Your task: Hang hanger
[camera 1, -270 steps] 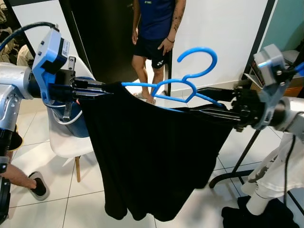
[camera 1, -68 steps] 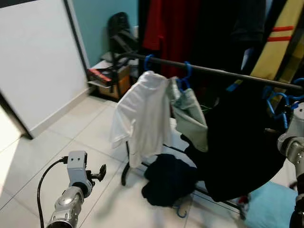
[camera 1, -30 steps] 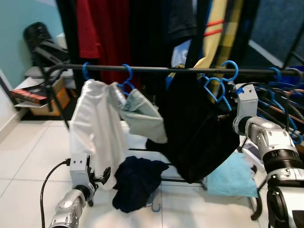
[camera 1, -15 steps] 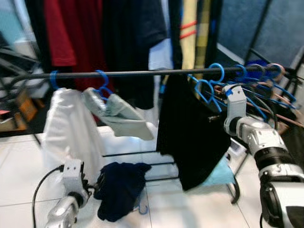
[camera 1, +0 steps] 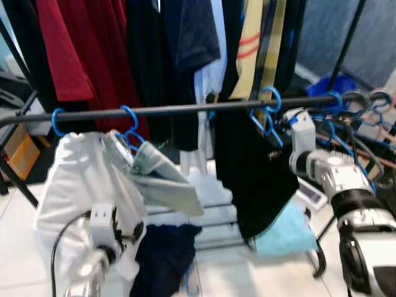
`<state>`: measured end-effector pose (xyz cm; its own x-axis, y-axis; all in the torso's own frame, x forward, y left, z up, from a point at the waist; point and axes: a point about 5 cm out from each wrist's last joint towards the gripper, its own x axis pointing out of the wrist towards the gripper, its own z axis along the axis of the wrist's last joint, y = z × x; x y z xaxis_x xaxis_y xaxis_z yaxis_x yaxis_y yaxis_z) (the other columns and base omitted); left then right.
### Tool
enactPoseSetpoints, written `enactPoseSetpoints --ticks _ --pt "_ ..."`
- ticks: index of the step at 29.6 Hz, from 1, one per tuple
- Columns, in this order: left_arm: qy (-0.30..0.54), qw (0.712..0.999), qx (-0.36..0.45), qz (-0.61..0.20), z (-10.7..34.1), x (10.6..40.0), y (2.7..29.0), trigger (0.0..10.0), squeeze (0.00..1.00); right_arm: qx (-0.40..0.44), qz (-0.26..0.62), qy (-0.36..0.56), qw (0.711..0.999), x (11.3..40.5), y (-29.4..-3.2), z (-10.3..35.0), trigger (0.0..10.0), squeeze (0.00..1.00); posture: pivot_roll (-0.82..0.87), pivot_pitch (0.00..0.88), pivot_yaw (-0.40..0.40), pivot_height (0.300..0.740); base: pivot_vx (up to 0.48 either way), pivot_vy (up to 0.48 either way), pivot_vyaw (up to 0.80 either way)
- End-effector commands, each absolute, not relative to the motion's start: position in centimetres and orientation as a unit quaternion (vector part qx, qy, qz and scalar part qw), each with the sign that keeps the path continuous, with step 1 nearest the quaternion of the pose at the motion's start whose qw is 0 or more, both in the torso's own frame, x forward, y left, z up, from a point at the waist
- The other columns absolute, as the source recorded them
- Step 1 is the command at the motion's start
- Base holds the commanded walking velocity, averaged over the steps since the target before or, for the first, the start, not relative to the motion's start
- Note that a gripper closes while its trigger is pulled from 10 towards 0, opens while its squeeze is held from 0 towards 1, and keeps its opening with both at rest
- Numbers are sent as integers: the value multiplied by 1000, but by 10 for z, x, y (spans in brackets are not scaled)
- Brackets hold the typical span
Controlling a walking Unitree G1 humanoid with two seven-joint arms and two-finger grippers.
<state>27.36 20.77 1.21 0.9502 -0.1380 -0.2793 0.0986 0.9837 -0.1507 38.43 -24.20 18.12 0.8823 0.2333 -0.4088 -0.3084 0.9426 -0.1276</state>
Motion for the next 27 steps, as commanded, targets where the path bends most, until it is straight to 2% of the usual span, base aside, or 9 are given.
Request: enactPoseSetpoints --ticks 1,9,19,20,22,23,27 --pt "183 979 -65 -61 -2 260 212 10000 0 -103 167 193 961 386 -230 185 10000 0 -106 0 1 740 0 0 0" --pt "206 973 -57 -89 -11 251 209 10000 0 -103 208 241 942 380 -219 168 10000 0 -105 0 1 740 0 0 0" --pt "216 970 -52 -97 -14 249 208 10000 0 -90 187 300 931 374 -220 146 10000 0 -100 0 2 740 0 0 0" --pt "218 970 -51 -95 -14 249 208 10000 0 -93 185 304 930 372 -221 143 10000 337 -101 0 3 740 0 0 0" --pt "219 970 -50 -95 -14 249 208 10000 0 -95 185 305 929 371 -222 142 10000 337 -101 0 3 740 0 0 0" --pt "220 970 -50 -94 -15 249 208 10000 0 -97 184 306 929 370 -223 140 10000 1000 -103 0 3 740 0 0 0" --pt "220 970 -51 -93 -15 249 208 10000 0 -95 180 304 931 368 -225 139 10000 1000 -106 0 3 740 0 0 0"
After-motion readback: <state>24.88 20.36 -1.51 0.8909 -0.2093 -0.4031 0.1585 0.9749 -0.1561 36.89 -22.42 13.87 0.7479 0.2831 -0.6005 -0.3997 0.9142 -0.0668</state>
